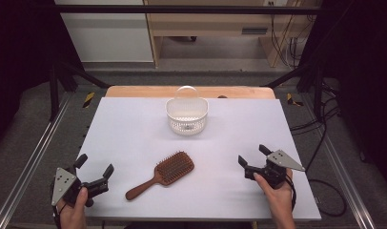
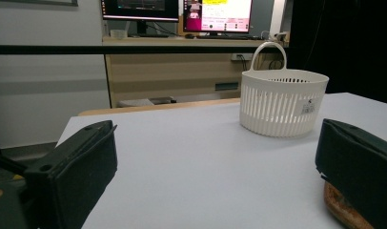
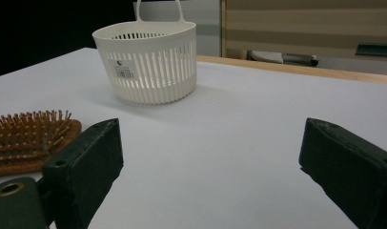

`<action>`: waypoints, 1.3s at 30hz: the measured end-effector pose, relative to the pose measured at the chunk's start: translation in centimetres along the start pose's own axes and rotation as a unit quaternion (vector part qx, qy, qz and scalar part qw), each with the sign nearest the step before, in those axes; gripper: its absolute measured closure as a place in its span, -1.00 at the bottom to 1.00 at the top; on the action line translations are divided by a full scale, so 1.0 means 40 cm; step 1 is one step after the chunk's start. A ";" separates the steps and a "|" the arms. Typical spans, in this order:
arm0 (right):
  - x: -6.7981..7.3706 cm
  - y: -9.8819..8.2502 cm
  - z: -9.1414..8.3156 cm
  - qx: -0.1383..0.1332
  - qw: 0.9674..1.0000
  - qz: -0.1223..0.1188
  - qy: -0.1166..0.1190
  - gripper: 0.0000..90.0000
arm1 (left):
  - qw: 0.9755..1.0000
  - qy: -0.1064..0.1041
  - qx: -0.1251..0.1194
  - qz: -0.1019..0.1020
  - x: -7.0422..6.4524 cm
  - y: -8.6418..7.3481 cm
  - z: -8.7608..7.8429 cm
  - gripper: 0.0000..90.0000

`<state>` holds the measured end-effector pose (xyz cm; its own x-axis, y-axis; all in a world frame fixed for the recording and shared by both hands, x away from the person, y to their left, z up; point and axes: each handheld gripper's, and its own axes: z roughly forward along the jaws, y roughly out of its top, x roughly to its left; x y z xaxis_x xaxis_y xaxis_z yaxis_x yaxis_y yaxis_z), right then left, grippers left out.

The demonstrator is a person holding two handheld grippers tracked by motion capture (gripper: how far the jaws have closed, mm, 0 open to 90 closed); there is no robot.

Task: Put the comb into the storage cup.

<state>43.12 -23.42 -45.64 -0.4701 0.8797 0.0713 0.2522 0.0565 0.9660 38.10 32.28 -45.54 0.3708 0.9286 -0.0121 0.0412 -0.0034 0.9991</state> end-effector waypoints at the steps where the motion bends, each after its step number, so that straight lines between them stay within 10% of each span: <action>1: 0.000 -0.001 -0.003 -0.002 1.000 -0.002 0.001 -0.84 | 1.000 0.000 0.000 0.000 0.001 0.000 0.000 -0.99; 39: -0.006 -0.012 -0.014 -0.036 0.999 -0.020 -0.001 -0.82 | 0.998 -0.041 0.035 0.011 -0.071 0.035 0.026 -0.98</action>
<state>42.63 -23.93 -45.97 -0.4764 0.8786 0.0318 0.1712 0.0573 0.9836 38.08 29.25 -44.14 0.4470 0.8945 0.0045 0.0964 -0.0531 0.9939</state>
